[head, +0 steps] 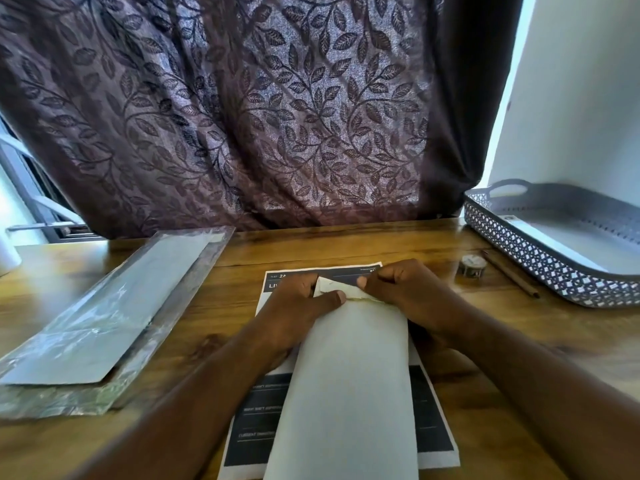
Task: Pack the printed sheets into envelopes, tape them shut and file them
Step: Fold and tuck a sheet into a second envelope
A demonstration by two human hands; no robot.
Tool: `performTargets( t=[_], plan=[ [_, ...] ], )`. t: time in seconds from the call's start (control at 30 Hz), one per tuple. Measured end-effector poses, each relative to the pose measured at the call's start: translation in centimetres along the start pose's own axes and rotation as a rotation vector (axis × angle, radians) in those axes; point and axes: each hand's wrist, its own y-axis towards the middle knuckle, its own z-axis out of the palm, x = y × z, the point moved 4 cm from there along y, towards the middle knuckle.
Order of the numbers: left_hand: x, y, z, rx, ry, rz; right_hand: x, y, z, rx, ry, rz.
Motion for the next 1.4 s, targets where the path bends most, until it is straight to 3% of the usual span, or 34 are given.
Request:
performTargets(
  t=[0.23, 0.5, 0.67, 1.03, 1.4],
  plan=[
    [-0.1, 0.1, 0.2, -0.05, 0.058, 0.084, 0.7, 0.0, 0.0, 0.065, -0.146, -0.056],
    [0.3, 0.0, 0.4, -0.066, -0.009, 0.038, 1.1, -0.1, 0.0, 0.089, -0.083, -0.082],
    [0.2, 0.1, 0.3, -0.043, -0.1, -0.014, 0.3, -0.1, -0.1, 0.046, 0.117, 0.054],
    [-0.2, -0.1, -1.1, -0.064, -0.161, -0.073, -1.0, -0.2, -0.1, 0.177, 0.397, 0.358],
    [-0.5, -0.4, -0.8, -0.089, -0.233, -0.08, -0.2, -0.5, -0.7, 0.122, 0.49, 0.376]
  ],
)
